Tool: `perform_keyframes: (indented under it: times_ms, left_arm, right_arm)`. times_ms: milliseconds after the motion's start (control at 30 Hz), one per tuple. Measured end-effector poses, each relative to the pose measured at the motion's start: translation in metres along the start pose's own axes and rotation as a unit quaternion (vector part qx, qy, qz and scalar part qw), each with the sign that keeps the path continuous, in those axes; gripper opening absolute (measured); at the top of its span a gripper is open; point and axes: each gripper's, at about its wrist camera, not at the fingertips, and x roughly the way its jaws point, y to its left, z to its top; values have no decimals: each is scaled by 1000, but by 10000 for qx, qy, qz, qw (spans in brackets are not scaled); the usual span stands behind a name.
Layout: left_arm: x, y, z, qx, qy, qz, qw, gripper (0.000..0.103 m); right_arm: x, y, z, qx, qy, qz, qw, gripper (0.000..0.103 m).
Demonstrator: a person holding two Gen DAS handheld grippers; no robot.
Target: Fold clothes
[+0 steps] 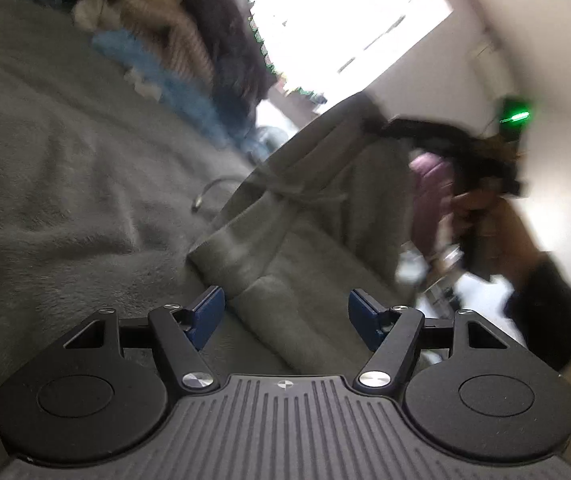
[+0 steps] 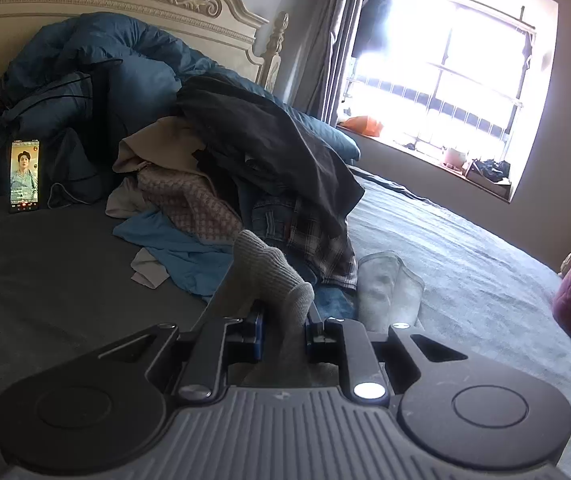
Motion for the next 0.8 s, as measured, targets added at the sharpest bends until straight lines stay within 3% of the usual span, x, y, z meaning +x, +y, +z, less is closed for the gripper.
perform_keyframes:
  times_ms: [67, 167, 300, 400, 600, 800]
  left_arm:
    - [15, 3, 2, -120, 213, 148, 9996, 66]
    - [27, 10, 2, -495, 225, 209, 9983, 60]
    - [39, 12, 4, -858, 82, 417, 9954, 40]
    - [41, 6, 4, -797, 36, 508, 9955, 24]
    - [14, -19, 6, -245, -563, 558, 9966, 16]
    - [-21, -32, 10, -149, -1252, 369, 9913, 13]
  right_arm:
    - [0, -3, -3, 51, -17, 35, 10000, 20]
    - [1, -9, -8, 127, -34, 86, 9999, 20]
    - [5, -16, -14, 247, -10, 112, 9996, 20]
    - [7, -20, -17, 304, 3, 92, 9995, 20]
    - [0, -29, -8, 296, -115, -17, 9995, 20]
    - [-7, -14, 18, 99, -336, -26, 9994, 19]
